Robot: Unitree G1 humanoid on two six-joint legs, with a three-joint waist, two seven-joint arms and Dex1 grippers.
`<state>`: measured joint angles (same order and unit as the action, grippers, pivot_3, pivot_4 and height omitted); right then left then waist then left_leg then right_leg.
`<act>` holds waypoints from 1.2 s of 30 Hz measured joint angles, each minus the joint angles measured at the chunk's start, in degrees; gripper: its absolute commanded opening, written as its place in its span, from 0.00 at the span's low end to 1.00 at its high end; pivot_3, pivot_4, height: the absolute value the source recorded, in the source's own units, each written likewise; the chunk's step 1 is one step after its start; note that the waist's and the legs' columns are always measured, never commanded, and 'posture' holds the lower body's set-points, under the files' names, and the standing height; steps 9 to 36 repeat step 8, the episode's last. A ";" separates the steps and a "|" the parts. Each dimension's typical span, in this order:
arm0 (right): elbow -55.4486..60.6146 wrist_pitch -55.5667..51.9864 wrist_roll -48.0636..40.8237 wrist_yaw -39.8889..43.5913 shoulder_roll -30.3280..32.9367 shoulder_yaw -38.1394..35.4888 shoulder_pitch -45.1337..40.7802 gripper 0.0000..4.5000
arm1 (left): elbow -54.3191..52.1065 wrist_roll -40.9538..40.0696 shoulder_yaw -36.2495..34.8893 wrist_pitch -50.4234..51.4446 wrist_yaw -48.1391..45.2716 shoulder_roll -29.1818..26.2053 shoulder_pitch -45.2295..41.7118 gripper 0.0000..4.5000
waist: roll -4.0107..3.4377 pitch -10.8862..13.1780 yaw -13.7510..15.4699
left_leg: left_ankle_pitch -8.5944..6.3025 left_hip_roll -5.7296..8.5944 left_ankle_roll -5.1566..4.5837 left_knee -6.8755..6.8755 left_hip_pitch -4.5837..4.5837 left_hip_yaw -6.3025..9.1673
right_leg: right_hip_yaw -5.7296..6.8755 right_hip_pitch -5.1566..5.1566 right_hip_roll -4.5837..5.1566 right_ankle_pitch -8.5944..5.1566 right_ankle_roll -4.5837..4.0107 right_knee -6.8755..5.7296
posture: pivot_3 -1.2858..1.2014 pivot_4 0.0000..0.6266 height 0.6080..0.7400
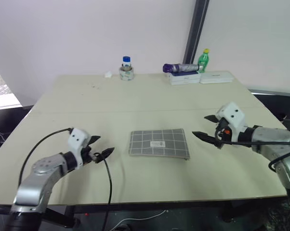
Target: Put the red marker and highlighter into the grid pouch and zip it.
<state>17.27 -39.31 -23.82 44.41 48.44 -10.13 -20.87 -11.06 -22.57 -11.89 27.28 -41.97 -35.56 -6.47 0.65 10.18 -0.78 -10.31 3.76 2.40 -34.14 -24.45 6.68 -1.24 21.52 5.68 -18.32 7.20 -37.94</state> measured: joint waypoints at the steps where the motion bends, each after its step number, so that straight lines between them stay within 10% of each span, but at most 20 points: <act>1: -1.63 0.43 -0.47 0.87 -0.07 -0.64 1.18 0.92 | 0.43 0.03 -1.62 -0.33 0.22 -0.75 1.63 0.99 | 0.00 0.00 -0.01 | -0.01 0.00 -0.01 0.01 0.00 -0.01 | -0.01 0.01 0.00 0.00 0.00 0.00 | 0.52 0.24 1.00; 36: -6.60 2.20 -2.44 4.71 -0.53 -2.48 4.25 0.92 | 1.01 -0.50 -5.94 -1.35 0.93 -1.74 4.75 0.99 | -0.04 0.02 0.24 | -0.01 0.00 -0.01 -0.03 0.00 -0.04 | 0.00 -0.02 0.15 -0.09 -0.19 0.02 | 0.52 0.24 1.00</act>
